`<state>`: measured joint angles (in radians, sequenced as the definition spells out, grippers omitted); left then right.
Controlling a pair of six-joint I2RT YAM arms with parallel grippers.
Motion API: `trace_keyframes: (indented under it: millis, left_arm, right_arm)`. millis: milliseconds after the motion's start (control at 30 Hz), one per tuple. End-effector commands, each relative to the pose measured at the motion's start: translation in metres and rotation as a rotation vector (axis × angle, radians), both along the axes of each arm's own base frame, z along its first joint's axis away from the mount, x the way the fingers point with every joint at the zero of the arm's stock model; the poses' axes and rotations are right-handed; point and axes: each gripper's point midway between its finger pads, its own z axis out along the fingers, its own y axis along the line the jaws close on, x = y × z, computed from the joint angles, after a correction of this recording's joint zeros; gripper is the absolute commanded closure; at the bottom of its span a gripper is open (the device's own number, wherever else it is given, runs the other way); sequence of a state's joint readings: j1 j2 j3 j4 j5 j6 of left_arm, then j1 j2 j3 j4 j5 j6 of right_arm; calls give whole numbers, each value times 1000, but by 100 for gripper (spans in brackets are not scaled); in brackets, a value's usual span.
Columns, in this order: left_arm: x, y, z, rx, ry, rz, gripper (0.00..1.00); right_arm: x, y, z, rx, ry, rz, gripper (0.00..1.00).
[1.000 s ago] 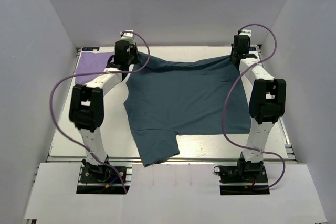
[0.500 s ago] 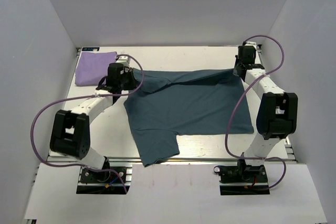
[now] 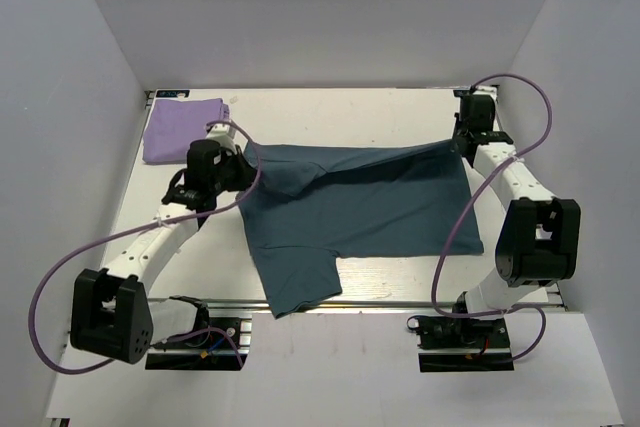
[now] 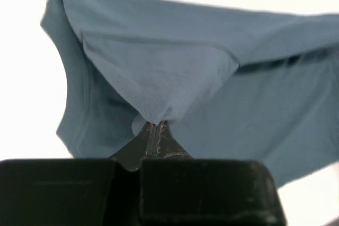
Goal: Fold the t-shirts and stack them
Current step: Fold the flattened tshirt in 1/3 of the way
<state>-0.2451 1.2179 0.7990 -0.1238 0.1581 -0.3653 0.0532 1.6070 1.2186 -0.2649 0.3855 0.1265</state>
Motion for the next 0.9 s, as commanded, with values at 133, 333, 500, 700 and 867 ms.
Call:
trace_keyframes:
  millis: [133, 333, 500, 700, 867]
  left_arm:
    - [-59, -10, -57, -62, 178, -77, 100]
    - [-90, 3, -100, -19, 327, -38, 61]
    - [-76, 6, -67, -4, 283, -5, 0]
    - [-28, -4, -10, -58, 74, 4, 0]
    - [25, -28, -22, -64, 106, -63, 0]
  right_arm:
    - [-21, -15, -32, -22, 71, -88, 100]
    - [-39, -26, -67, -50, 187, -170, 36]
    - [-39, -28, -57, -47, 184, -201, 17]
    - [-10, 12, -38, 111, 100, -16, 16]
    - [19, 58, -38, 274, 56, 176, 16]
